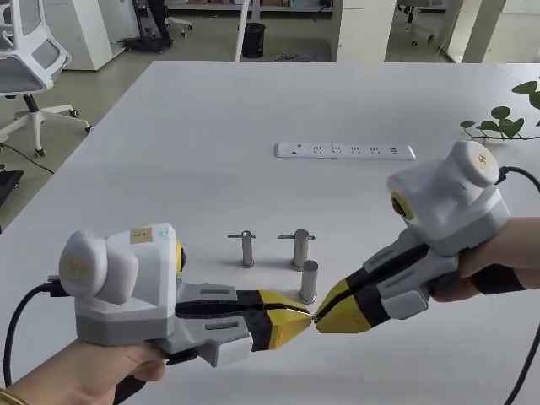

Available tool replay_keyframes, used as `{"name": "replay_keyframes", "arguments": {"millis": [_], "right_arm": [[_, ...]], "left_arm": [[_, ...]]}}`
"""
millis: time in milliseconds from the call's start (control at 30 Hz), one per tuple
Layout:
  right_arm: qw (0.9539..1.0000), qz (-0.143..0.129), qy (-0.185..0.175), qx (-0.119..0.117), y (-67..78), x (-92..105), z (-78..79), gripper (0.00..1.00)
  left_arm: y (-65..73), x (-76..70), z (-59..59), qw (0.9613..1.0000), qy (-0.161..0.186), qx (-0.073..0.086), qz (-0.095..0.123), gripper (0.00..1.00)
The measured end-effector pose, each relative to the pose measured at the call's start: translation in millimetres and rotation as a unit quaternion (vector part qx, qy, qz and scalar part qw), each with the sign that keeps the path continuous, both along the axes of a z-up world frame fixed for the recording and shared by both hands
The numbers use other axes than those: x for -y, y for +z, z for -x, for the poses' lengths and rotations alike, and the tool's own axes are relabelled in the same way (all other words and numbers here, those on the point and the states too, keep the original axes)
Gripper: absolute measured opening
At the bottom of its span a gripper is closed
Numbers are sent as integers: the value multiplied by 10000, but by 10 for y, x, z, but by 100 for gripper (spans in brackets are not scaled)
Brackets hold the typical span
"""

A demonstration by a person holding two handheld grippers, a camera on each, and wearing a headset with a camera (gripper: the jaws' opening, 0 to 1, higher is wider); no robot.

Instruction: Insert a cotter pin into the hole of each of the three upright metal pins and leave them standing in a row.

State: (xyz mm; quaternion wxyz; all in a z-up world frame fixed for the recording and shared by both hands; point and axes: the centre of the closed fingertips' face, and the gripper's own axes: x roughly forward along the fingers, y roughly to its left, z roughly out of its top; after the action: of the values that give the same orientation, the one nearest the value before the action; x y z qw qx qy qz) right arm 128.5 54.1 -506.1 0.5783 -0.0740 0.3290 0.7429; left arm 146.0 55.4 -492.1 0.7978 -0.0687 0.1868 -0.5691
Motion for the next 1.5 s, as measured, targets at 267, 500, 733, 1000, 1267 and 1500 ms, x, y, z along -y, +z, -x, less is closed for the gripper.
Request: {"name": "replay_keyframes", "arguments": {"millis": [267,500,733,1000,1267,1500], "right_arm": [[9994,125,232,206,-17,15,52,0],[9969,357,374,587,-51,21,39,0],[9891,781,552,1116,-140,114,-79,0],[9834,1193,381,1314,-217,230,-221,0],[9762,1556,173,1502,-278,348,-396,0],[9705,1913,-49,1467,-337,413,-526,0]], "left_arm": [[-9,21,39,10000,-85,0,12,1],[-59,5,17,9998,-22,121,-179,3],[-90,-22,-54,9992,165,186,-297,4],[-168,-101,-179,9971,541,190,-503,11],[-263,-201,-305,9918,965,259,-797,14],[-328,-270,-442,9839,1375,384,-1074,19]]}}
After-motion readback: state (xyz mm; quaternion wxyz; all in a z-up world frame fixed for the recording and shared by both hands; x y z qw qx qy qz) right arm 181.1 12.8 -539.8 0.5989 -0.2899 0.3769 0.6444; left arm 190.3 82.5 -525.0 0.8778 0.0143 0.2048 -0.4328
